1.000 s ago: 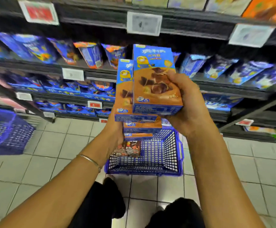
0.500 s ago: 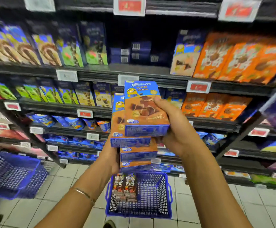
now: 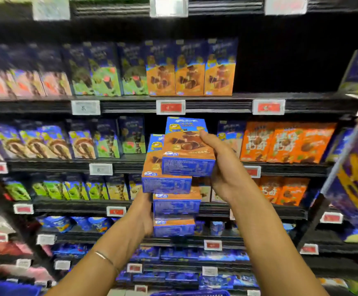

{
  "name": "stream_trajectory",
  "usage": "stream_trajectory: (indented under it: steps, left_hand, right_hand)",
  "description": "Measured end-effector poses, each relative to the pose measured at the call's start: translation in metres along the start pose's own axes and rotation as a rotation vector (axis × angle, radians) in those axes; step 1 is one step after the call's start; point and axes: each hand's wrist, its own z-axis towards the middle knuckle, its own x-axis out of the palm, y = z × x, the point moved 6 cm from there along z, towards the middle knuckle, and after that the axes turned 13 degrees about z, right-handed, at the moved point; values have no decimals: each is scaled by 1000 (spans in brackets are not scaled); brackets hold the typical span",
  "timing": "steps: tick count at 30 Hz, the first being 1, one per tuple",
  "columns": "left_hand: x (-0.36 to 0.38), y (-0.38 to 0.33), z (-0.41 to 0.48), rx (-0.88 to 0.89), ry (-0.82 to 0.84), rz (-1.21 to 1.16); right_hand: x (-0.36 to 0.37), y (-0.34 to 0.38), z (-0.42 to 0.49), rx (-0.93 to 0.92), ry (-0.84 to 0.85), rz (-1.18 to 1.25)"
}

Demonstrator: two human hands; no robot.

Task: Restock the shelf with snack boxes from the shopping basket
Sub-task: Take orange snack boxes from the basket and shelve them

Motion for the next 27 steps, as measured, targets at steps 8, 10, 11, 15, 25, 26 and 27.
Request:
stream_trajectory:
  steps: [8,10,11,15,25,26,27]
  left_hand:
    - [-10,-34,20,-9,19,-39]
    - [-13,-33,25,-28,2,-43]
    - [-14,-32,27,-40,-3,-39]
    - [-17,-29,29,-62,-28,-50]
    - [-13,-32,23,-75,-72,-108]
    - [-13,-33,22,-75,-78,-118]
    - [-14,-33,22,-78,-82,-125]
  right_hand:
    - [13,14,34,-106,-33,-66]
    - [14,14,40,-104,-34,-66]
    - [15,14,42,-98,-32,-66]
    - [21,23,53,-93,9,-78]
    - [65,87,110,-362,41,-280]
    - [69,92,119,-388,18,-290]
    - [72,96,128,-412,-8,-299]
